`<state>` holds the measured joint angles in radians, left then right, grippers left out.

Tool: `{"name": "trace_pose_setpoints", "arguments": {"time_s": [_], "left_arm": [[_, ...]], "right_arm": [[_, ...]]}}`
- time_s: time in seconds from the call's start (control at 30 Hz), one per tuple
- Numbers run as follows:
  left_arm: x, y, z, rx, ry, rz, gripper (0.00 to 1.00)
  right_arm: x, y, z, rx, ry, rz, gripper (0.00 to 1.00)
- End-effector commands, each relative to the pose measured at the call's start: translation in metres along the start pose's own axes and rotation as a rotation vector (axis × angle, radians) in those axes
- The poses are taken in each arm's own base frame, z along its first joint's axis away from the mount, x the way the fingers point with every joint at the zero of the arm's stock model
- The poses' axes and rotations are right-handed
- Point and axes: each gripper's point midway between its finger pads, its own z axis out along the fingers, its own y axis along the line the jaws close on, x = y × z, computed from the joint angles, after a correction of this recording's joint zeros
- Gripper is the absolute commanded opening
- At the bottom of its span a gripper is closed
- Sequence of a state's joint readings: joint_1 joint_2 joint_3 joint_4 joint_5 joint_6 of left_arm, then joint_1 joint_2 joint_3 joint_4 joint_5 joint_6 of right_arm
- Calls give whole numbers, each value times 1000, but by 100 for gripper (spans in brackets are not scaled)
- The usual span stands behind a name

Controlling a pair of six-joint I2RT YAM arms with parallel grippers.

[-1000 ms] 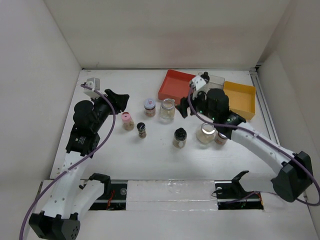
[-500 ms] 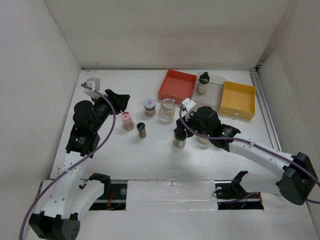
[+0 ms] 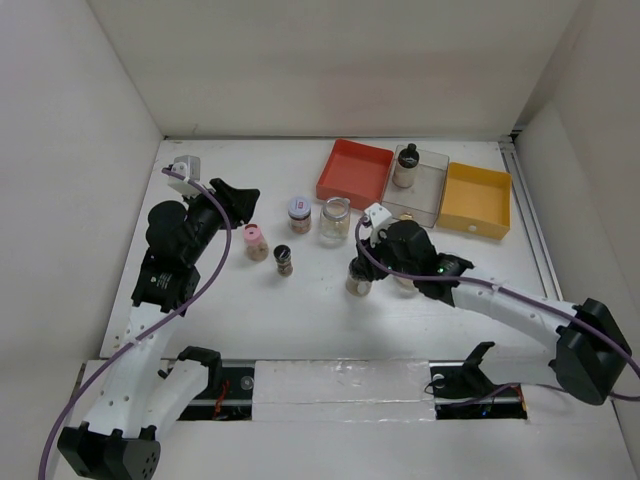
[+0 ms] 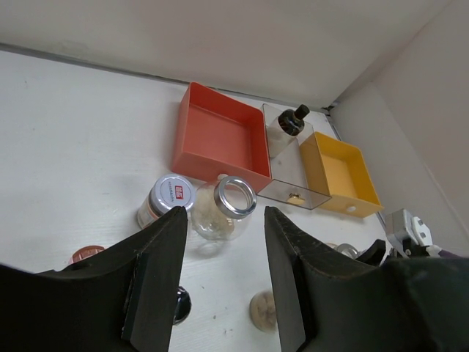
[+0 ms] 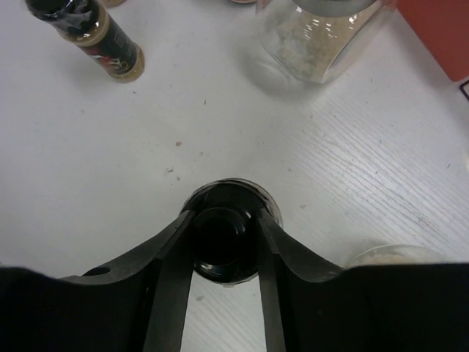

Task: Organize the condiment bottles

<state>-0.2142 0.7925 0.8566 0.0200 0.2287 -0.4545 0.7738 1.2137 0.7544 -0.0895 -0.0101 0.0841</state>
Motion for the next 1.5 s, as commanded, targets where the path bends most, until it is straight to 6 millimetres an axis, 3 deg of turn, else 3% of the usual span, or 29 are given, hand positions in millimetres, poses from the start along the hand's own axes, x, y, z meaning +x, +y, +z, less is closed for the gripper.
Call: {"name": "trace_pose_setpoints", "arguments": {"time_s": [0.0,0.07,0.13,0.2,0.3,0.4,0.43,0.47,0.5,0.53,0.6,0.63,0.73,0.77,1.0,1.07,1.1,1.17,1.2,1.23,1.47], "left_arm": [[-11,-8,-2,39,-48,4,42],[-9,-7,0,34,-40,3,42],[-9,-7,0,34,-40,3,42],[-10,-9,0,46,-43,5,42],[-7,-9,2,50,-31,3,42],[-7,-9,2,50,-30,3,42],[-7,-9,2,50,-30,3,42],[-7,-9,2,50,-30,3,42],[-7,-9,2,50,-30,3,42],[-4,-7,3,45,-23,1,42],[-4,-6,3,45,-23,1,42],[-4,-6,3,45,-23,1,42],[-4,-6,3,45,-23,1,42],[-4,-6,3,45,-23,1,42],[-4,-6,3,45,-23,1,42],[-4,-6,3,45,-23,1,42],[-4,-6,3,45,-23,1,42],[-4,-6,3,45,-23,1,42],[-4,-6,3,45,-23,1,42],[-1,-5,5,41,-15,-1,42],[-3,-5,7,40,-14,-1,42]], "right_arm": [[-12,2,4,3,-53,13,41],[-17,3,2,0,-74,13,26],[-27,4,-2,-3,-99,13,18],[-47,3,-13,9,-159,14,17],[-102,-7,-38,70,-300,-8,17],[-157,-41,-64,164,-422,-2,17],[-168,-66,-67,235,-444,11,17],[-187,-78,-76,270,-483,22,17],[-190,-91,-71,300,-472,21,15],[-197,-114,-76,355,-486,28,15],[-213,-138,-83,424,-516,47,14],[-211,-152,-78,458,-501,58,14],[-219,-205,-90,577,-534,92,13],[-223,-207,-88,577,-540,91,13],[-210,-283,-84,643,-514,133,13],[-209,-295,-81,661,-511,140,13],[-200,-304,-69,653,-480,148,13],[-203,-317,-64,636,-493,143,13],[-196,-321,-46,611,-469,146,13],[-196,-329,-44,609,-476,144,13],[-185,-349,-12,590,-436,157,13]]}}
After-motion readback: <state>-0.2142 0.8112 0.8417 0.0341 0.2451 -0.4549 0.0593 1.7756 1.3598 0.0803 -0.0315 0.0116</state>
